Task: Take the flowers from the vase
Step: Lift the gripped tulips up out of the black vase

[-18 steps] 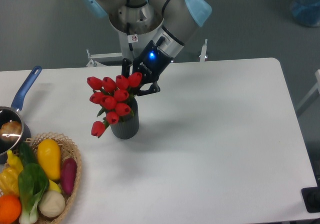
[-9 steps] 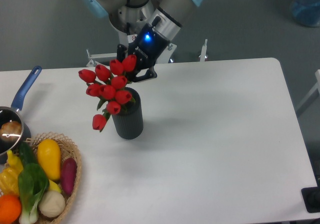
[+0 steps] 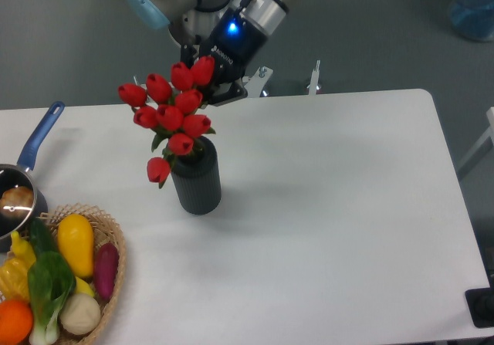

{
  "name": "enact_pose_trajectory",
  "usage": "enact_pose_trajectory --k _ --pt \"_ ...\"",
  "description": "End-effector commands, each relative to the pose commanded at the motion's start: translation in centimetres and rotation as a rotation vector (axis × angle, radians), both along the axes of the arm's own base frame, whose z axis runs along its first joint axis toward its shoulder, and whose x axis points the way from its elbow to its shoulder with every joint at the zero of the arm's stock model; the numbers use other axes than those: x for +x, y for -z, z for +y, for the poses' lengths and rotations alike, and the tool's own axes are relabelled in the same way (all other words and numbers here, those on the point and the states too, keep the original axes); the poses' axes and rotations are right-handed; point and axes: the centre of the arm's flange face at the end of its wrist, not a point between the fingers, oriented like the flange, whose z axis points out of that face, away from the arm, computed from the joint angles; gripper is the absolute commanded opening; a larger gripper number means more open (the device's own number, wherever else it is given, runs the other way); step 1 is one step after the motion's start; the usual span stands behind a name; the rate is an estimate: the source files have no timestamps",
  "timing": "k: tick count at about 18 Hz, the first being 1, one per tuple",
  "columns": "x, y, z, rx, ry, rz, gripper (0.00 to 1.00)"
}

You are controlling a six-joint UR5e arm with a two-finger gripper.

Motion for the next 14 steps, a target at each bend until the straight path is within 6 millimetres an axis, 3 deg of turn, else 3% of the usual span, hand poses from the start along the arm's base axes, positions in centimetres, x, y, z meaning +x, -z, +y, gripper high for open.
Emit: enact_pose_trajectory --k 4,10,14 --pt "-1.5 -2.2 -0.8 0.03 -0.047 0.001 0.0" --pt "-6.0 -5.3 -4.8 0.059 -0.194 0.004 0.0" --pt "-7.6 -7.3 -7.0 0.153 -0.252 -0.031 0.0"
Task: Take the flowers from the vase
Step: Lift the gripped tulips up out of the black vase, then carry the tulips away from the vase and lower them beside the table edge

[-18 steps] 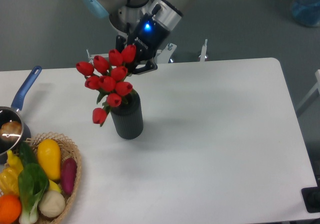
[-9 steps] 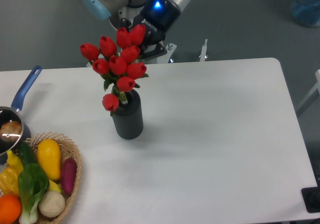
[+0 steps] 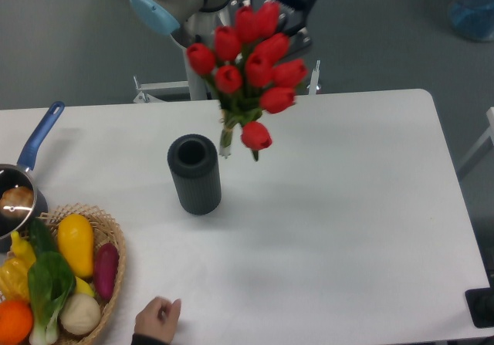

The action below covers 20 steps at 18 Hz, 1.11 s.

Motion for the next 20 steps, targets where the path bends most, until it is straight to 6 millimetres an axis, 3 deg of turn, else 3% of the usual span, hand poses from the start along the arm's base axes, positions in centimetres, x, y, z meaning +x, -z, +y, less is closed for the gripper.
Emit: enact_pose_trajectory --k 3,7,13,20 --pt "-1.5 0.4 -1.3 0.0 -0.035 0.0 0.0" --pt "-5.2 3.7 -4.3 -0.076 -0.115 -0.022 0.0" --pt "-10.1 9.9 -5.0 -0.286 -0.116 0.028 0.0" --pt "-16.0 14.2 -5.4 -0.42 -0.127 -0.026 0.0"
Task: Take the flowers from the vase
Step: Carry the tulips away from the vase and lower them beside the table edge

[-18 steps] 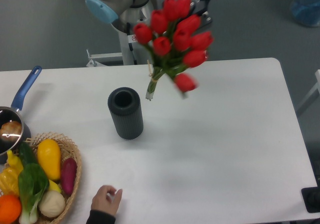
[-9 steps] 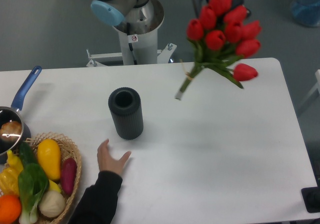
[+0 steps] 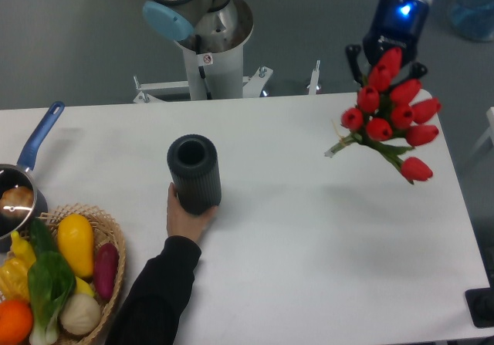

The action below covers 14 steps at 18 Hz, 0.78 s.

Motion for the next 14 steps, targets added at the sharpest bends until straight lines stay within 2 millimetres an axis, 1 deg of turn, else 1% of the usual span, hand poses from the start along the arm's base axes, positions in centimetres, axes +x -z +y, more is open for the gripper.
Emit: enact_pose_trajectory --k 2,3,5,6,7,9,12,14 --pt "-1.8 1.2 -0.2 -0.089 -0.002 0.001 0.0" --pt "-2.3 1.8 0.5 -0.146 0.011 0.004 0.0" --pt "-3.3 2.2 2.1 -0.281 0.044 0.038 0.0" --pt "-3.5 2.1 3.2 -0.34 0.061 0.058 0.0" --pt "-3.7 2.5 4.1 -0.385 0.075 0.065 0.0" --pt "-4.5 2.5 4.4 -0.477 0.076 0.084 0.0" --pt "-4.4 2.3 5.9 -0.553 0.102 0.129 0.0" --pt "-4.8 2.4 6.3 -0.61 0.119 0.152 0.0"
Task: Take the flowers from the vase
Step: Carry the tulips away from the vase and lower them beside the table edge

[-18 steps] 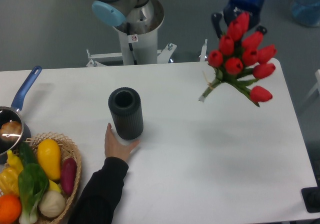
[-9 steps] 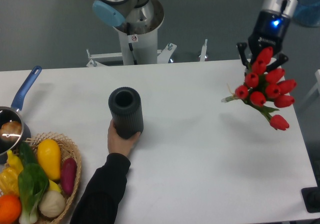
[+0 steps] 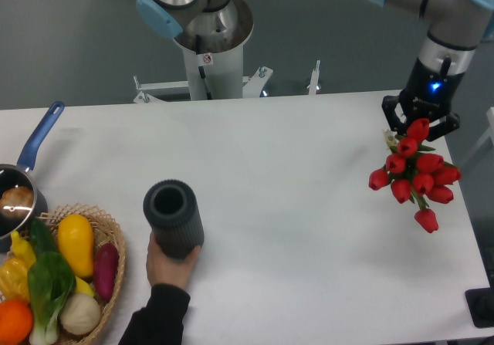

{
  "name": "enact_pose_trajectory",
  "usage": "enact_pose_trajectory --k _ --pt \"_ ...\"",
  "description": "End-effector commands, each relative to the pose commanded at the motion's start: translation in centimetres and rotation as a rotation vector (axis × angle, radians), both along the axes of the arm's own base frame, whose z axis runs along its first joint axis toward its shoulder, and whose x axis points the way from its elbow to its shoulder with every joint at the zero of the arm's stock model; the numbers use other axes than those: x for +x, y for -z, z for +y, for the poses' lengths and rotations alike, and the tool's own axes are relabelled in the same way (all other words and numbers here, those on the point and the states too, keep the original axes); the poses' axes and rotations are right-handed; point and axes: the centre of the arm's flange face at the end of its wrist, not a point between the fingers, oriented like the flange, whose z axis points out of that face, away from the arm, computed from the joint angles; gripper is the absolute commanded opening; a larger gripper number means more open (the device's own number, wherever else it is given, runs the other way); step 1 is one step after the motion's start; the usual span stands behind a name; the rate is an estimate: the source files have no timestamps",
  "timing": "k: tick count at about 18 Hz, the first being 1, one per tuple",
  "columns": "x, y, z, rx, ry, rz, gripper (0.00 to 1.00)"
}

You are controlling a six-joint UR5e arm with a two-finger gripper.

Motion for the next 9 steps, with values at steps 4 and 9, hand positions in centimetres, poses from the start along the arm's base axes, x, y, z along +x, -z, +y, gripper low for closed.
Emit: enact_pose_trajectory --k 4,9 --pt "0.2 0.1 1.3 -0.124 0.101 0.042 0.0" --pt "-0.1 0.0 2.2 -0.168 0.12 0.058 0.0"
